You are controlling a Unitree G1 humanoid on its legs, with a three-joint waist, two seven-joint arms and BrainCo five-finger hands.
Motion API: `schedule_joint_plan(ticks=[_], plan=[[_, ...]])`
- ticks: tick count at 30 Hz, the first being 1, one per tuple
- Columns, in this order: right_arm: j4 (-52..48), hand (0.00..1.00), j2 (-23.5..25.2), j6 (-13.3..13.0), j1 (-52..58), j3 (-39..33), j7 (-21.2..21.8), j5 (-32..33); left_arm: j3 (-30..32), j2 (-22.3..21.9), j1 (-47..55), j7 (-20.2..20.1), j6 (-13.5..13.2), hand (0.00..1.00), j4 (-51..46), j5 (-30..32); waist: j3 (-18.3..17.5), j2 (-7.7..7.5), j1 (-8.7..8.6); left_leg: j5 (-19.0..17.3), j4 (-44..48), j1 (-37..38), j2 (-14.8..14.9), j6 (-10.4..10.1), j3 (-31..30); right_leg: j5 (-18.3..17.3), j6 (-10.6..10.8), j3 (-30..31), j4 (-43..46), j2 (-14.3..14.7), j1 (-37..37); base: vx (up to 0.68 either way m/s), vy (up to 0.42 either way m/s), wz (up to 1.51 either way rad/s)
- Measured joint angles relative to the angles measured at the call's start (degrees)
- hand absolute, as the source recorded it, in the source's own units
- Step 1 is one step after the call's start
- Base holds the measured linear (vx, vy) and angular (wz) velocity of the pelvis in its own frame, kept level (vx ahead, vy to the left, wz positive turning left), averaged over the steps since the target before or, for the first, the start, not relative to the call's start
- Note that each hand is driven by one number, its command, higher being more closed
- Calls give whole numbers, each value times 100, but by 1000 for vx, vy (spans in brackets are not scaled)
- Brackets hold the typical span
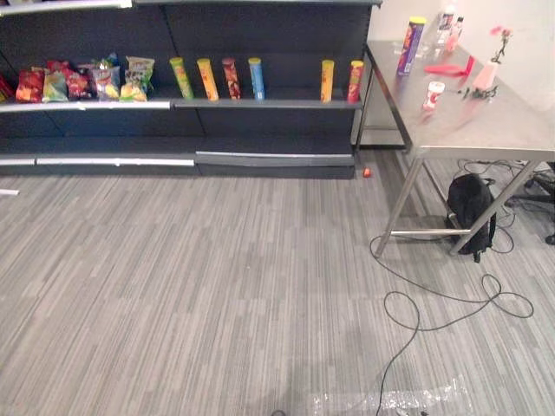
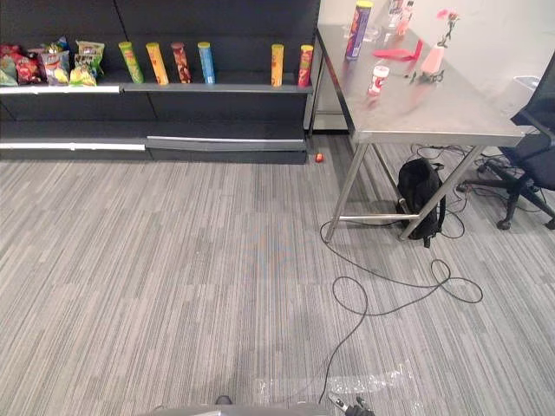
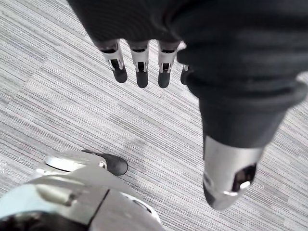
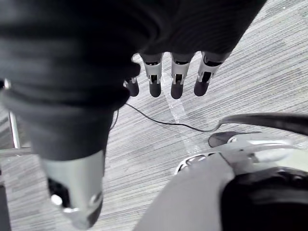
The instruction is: Put the gum and the chips on the shelf.
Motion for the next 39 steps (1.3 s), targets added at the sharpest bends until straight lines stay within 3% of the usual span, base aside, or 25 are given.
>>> schedule_joint_plan(ticks=[2,4,6,9,12,14,16,17,18,19,22,24,26,27,28,29,30,31,32,34,37,39], plan=[[-75,0,1,17,-28,22,11,-154,86,5,-19,1,51,0,-196,-71,157,-40,3,-162,1226,-597,83,-140,265,-188,-69,-84,180,-101,-55,-79,28,34],[-202,0,-109,53,-44,78,13,-157,186,-127,45,1,143,0,-358,-230,278,125,83,-106,2838,-1324,402,-224,451,-238,-77,-43,199,-46,52,-55,-1,5],[-209,0,-215,63,-80,76,10,-157,339,-242,86,-14,235,0,-353,-262,438,197,185,123,3938,-1798,601,-565,425,-282,-119,73,212,-88,264,-1,47,-21],[-218,0,-250,68,-99,65,18,-159,410,-344,230,-67,233,0,-313,-386,464,262,177,-194,3586,-1827,689,-447,398,-322,-112,243,250,-188,375,77,90,-31],[-218,0,-236,66,-16,6,134,-188,607,-440,299,-151,229,0,-234,-445,465,278,189,101,1923,-1888,846,-506,112,-426,43,409,297,-338,396,154,198,-31],[-216,0,-246,48,157,-15,137,-390,610,-462,303,-213,228,0,-99,-548,466,289,155,267,1126,-1847,922,-540,-54,-622,318,481,391,-520,535,302,377,-20],[-220,0,-291,21,257,-30,125,-400,604,-507,377,-260,230,0,-83,-610,441,392,157,145,1056,-1724,1079,-485,-66,-824,592,599,456,-591,744,360,417,-28],[-200,0,-266,28,274,-42,111,-404,608,-495,406,-284,224,0,-60,-607,449,389,154,444,1497,-1774,1009,-467,-17,-942,690,629,448,-756,957,371,364,-25],[-205,0,-177,22,227,2,126,-476,611,-419,396,-305,179,0,-89,-606,394,228,165,246,1920,-1896,871,-392,16,-1007,557,777,469,-894,997,377,342,-14],[-216,0,-110,9,192,14,128,-597,609,-362,383,-319,141,0,-88,-588,359,159,159,78,2116,-1998,811,-367,17,-1004,553,855,542,-913,966,365,290,4],[-188,0,-29,-107,148,-43,112,-842,613,-270,187,-394,99,0,-82,-615,309,46,199,-566,2750,-2155,582,-233,88,-665,530,981,1287,-1150,690,329,301,12],[-210,0,-1,-203,108,-47,120,-847,620,-213,220,-435,103,0,-78,-618,252,-40,190,-624,2444,-1856,377,-133,268,-247,410,1106,2422,-1470,100,284,239,-11],[-260,0,7,-294,95,-36,128,-934,602,-171,264,-497,100,0,-76,-591,144,-131,157,-630,2041,-1519,162,-30,350,599,314,1111,3283,-1800,-390,311,171,-2],[-322,0,4,-325,114,-19,120,-1031,588,-167,257,-503,92,0,-88,-537,80,-91,158,-649,1778,-1256,61,42,391,1294,260,1100,3544,-1918,-541,355,145,2],[-405,0,-22,-343,162,12,112,-1028,554,-188,246,-496,72,0,-113,-529,36,-7,154,-661,1528,-1044,17,116,391,1301,240,1073,3982,-1921,-746,349,134,-2],[-431,0,-18,-361,158,19,109,-1018,555,-187,230,-479,48,0,-127,-531,41,-35,154,-660,1411,-935,11,180,390,976,166,980,4299,-1886,-920,386,110,-11],[-461,0,3,-402,153,91,101,-1003,569,-148,191,-458,47,0,-138,-534,52,-84,150,-618,1178,-702,12,273,401,295,58,609,4748,-1787,-1221,245,54,-15],[-478,0,15,-422,149,152,96,-1003,566,-133,190,-441,56,0,-138,-543,48,-92,148,-610,1045,-567,23,285,401,16,33,386,4838,-1696,-1324,382,30,-18],[-517,0,10,-465,157,197,85,-1004,553,-127,165,-430,73,0,-140,-555,52,-85,108,-609,795,-287,83,285,407,-397,-24,-66,4770,-1465,-1487,259,-18,-11],[-611,0,-2,-517,171,206,94,-862,549,-136,59,-446,175,0,-116,-550,78,-11,2,-660,498,90,273,200,441,-688,-225,-651,4073,-1045,-1835,366,-66,-6],[-611,0,-19,-593,225,167,114,-507,535,-147,-121,-513,277,0,-34,-539,135,109,-18,-760,285,441,524,19,485,-414,-74,-627,2499,-661,-2431,380,-128,5],[-607,0,23,-640,280,96,106,-509,573,-107,-215,-621,315,0,146,-539,154,96,-18,-933,198,690,626,-257,391,556,56,-144,654,-534,-2518,455,-241,30]])
